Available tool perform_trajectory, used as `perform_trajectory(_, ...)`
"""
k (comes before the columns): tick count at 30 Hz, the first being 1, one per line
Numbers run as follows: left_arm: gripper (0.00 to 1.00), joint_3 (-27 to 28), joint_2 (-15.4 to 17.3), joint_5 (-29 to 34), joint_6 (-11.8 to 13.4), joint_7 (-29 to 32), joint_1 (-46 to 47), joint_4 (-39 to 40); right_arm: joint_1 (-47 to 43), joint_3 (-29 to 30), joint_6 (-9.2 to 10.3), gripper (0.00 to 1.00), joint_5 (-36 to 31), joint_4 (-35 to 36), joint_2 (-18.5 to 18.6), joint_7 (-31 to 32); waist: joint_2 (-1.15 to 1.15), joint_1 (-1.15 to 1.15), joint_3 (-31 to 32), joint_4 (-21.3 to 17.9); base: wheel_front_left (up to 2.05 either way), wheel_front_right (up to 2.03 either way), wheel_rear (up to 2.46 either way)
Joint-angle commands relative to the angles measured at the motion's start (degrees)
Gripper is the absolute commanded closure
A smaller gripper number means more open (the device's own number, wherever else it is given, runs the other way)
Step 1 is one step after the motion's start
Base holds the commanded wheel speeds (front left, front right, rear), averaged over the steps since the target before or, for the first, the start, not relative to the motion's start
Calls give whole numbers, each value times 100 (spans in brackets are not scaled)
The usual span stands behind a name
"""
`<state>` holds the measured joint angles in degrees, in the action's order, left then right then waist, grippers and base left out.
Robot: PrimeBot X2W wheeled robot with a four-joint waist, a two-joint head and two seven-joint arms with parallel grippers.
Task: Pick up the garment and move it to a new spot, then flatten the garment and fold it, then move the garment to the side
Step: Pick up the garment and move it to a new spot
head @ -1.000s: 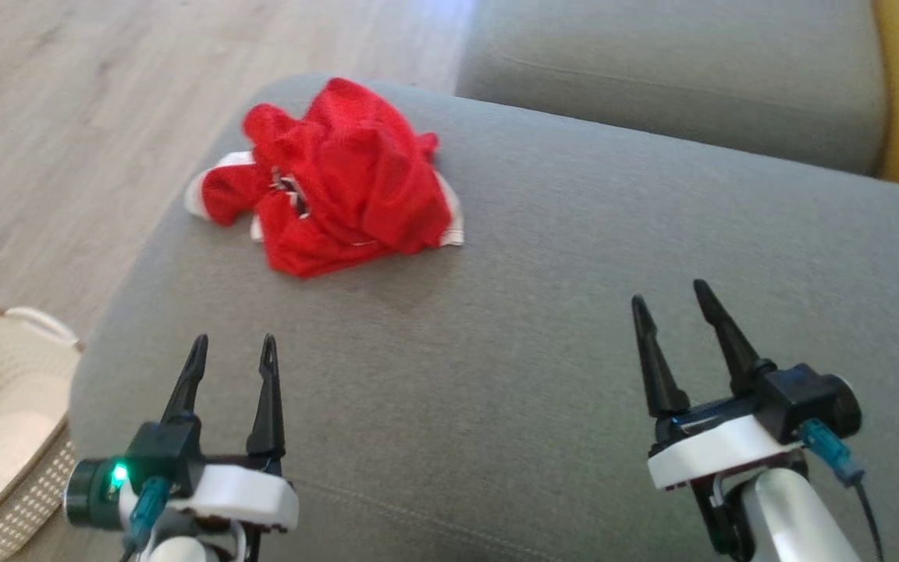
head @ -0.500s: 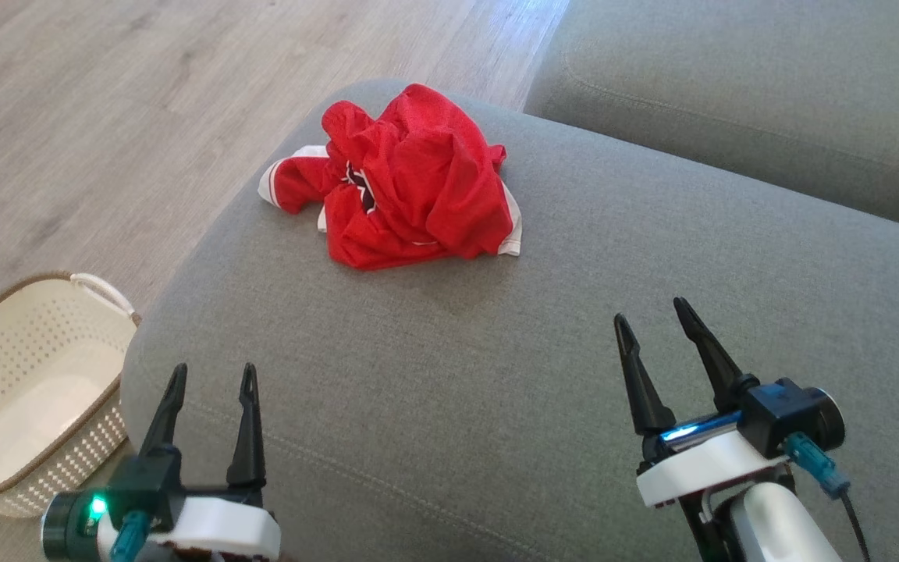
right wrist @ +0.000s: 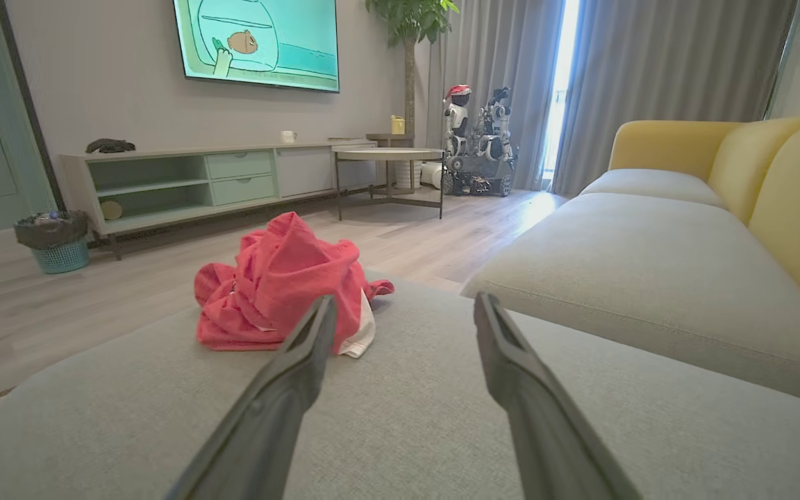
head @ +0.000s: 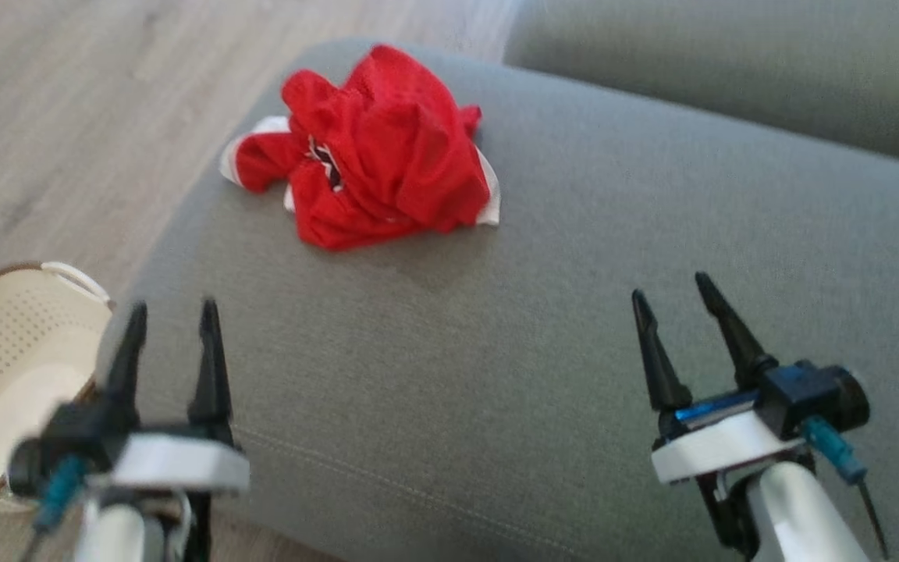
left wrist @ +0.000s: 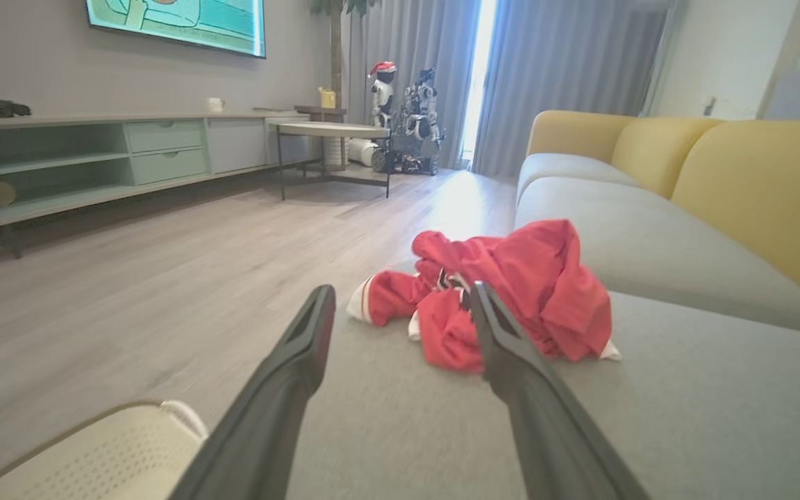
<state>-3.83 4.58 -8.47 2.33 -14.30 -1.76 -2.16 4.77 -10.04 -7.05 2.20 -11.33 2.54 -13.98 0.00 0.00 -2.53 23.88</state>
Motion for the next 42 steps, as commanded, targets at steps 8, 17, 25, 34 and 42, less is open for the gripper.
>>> perform_trajectory(8,0,323,515,-600,-708,396,2019,-571,678,269,-44,0,-459,804,33,250,0,0,-1367,-737,0,0,0)
perform_trajectory(17,0,-20,1474,-1176,-967,1464,3591,-1464,933,314,-44,0,-563,1205,33,351,0,0,-2063,-1345,0,0,0)
perform_trajectory(25,0,-626,2067,-1559,-980,1692,4226,-1990,982,378,-44,0,-466,1250,33,308,0,0,-2339,-1601,0,0,0)
perform_trajectory(34,100,-1088,2282,-1736,-981,1501,4695,-2824,1066,416,-44,0,-369,1201,33,259,0,0,-2438,-1752,0,0,0)
perform_trajectory(42,100,-795,2244,-1748,-774,267,5130,-2927,1077,388,-44,0,-368,1011,33,187,0,0,-2165,-1710,0,0,0)
